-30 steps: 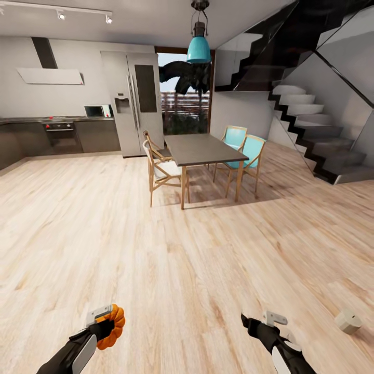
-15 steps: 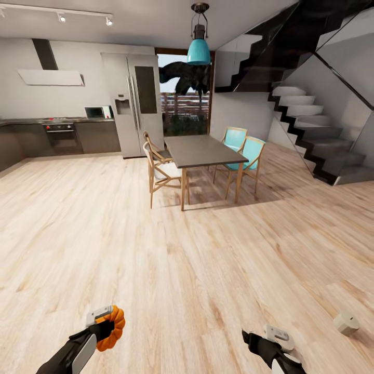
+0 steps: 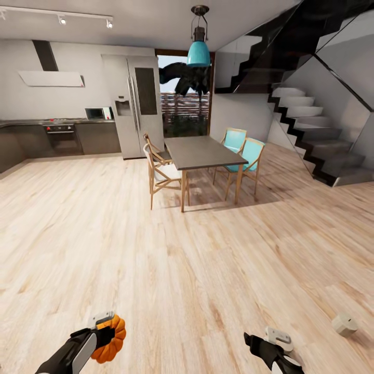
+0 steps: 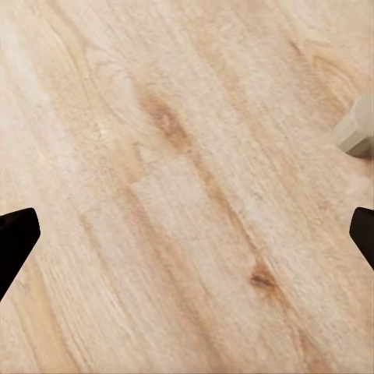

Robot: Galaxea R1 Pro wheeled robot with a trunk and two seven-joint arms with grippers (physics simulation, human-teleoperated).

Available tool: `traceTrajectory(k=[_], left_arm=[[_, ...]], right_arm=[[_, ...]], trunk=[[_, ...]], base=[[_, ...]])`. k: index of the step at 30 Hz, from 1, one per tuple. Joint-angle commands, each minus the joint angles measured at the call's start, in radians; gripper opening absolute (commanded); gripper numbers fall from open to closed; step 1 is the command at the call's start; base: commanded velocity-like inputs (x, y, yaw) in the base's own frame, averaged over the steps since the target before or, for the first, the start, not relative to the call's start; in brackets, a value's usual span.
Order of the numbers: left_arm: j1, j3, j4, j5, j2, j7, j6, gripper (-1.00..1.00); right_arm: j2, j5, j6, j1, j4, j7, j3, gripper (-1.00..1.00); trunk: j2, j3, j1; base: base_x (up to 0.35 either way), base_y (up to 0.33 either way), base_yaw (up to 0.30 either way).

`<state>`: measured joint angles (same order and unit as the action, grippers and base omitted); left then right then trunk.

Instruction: Place each of the two pumpkins and all three candles from the living room inside a cabinet in the living room (use any cabinet), then make sure every cabinet is closed, and position the cauldron so it is next to a table in the living room.

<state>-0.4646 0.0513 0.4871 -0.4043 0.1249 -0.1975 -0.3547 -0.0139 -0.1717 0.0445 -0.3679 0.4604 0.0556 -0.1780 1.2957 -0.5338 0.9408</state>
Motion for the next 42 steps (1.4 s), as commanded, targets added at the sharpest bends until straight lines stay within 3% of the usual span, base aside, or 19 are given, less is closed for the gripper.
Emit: traceTrajectory(k=[1, 6, 14, 19, 26, 42], left_arm=[[0.0, 0.005, 0.002, -0.011, 0.001, -0.008, -0.005, -1.0], [0.0, 0.005, 0.002, -0.011, 0.002, -0.009, -0.007, -1.0], [0.0, 0.004, 0.001, -0.013, 0.002, -0.01, -0.007, -1.0], [0.0, 0.005, 0.001, -0.006, 0.0, -0.011, -0.007, -1.0], [0.0, 0.004, 0.002, 0.048, -0.002, -0.011, -0.009, -1.0], [0.0, 0.003, 0.002, 0.057, -0.002, -0.003, -0.009, -1.0]], right_arm=[[0.0, -0.008, 0.005, 0.0, 0.001, 0.006, -0.004, 1.0], [0.001, -0.008, 0.006, 0.0, 0.001, -0.002, -0.004, 1.0], [0.019, -0.008, 0.009, -0.002, 0.0, -0.122, -0.003, 1.0], [0.023, -0.008, 0.014, -0.002, 0.0, -0.133, -0.002, 1.0], [0.026, -0.008, 0.02, -0.002, 0.0, -0.135, -0.002, 1.0], [0.026, -0.007, 0.021, -0.002, 0.0, -0.135, -0.002, 1.0]], trunk=[[-0.007, 0.002, -0.004], [-0.042, 0.018, -0.023], [-0.098, 0.043, -0.054], [-0.133, 0.059, -0.073], [-0.182, 0.081, -0.1], [-0.294, 0.131, -0.161]], base=[[0.0, 0.0, 0.0], [0.0, 0.0, 0.0], [0.0, 0.0, 0.0], [0.0, 0.0, 0.0], [0.0, 0.0, 0.0], [0.0, 0.0, 0.0]])
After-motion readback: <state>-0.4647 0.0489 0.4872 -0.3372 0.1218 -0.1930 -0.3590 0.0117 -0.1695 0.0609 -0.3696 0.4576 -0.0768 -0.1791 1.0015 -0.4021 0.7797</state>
